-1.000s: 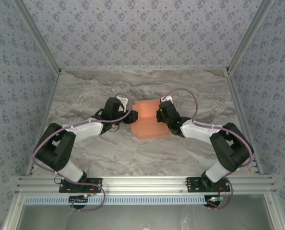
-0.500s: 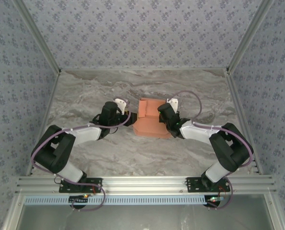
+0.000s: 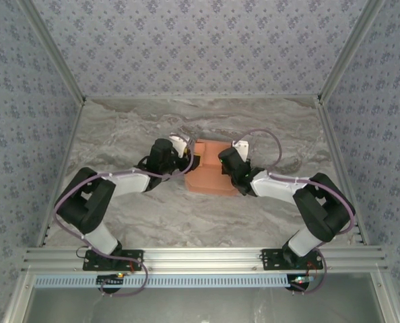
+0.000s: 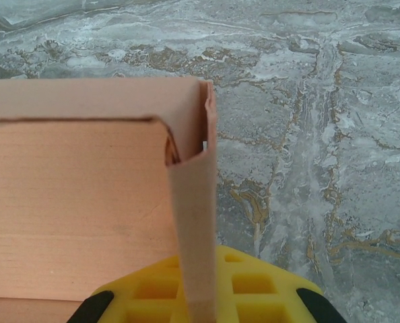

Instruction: Fold the paper box

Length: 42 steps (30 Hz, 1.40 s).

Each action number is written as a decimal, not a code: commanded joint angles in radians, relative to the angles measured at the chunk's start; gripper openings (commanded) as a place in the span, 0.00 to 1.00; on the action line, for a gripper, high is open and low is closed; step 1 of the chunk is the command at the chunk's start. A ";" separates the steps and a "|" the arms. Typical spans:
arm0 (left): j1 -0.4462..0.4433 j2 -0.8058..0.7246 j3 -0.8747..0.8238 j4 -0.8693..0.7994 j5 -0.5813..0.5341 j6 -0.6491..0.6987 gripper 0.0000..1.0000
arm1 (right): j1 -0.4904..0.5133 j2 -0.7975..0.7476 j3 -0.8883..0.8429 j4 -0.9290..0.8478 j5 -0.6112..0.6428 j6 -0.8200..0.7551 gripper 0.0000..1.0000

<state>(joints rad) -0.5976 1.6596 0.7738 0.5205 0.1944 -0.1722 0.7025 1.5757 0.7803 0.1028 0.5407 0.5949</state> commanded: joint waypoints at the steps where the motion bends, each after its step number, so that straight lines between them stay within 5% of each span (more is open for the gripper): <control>1: -0.020 0.040 0.052 0.009 -0.056 0.037 0.44 | 0.019 0.004 0.005 -0.029 0.050 0.064 0.11; 8: -0.065 0.067 0.054 0.006 -0.147 0.047 0.26 | 0.048 0.001 0.025 -0.065 0.104 0.122 0.10; 15: -0.103 0.090 0.099 -0.081 -0.292 0.036 0.23 | 0.104 0.002 0.052 -0.129 0.224 0.198 0.09; 27: -0.105 0.169 0.176 -0.151 -0.445 -0.077 0.00 | 0.192 0.038 0.138 -0.308 0.347 0.387 0.00; 38: -0.148 0.190 0.200 -0.178 -0.518 -0.050 0.00 | 0.199 0.083 0.181 -0.359 0.312 0.448 0.00; 41: -0.156 0.193 0.191 -0.142 -0.525 -0.069 0.07 | 0.197 0.088 0.183 -0.357 0.299 0.452 0.00; 42: -0.157 0.188 0.173 -0.100 -0.498 -0.060 0.21 | 0.194 0.089 0.182 -0.355 0.291 0.453 0.00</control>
<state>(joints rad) -0.7471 1.8256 0.9474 0.3901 -0.2512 -0.2375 0.8860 1.6558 0.9215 -0.2443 0.8227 0.9985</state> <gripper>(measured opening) 0.135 0.109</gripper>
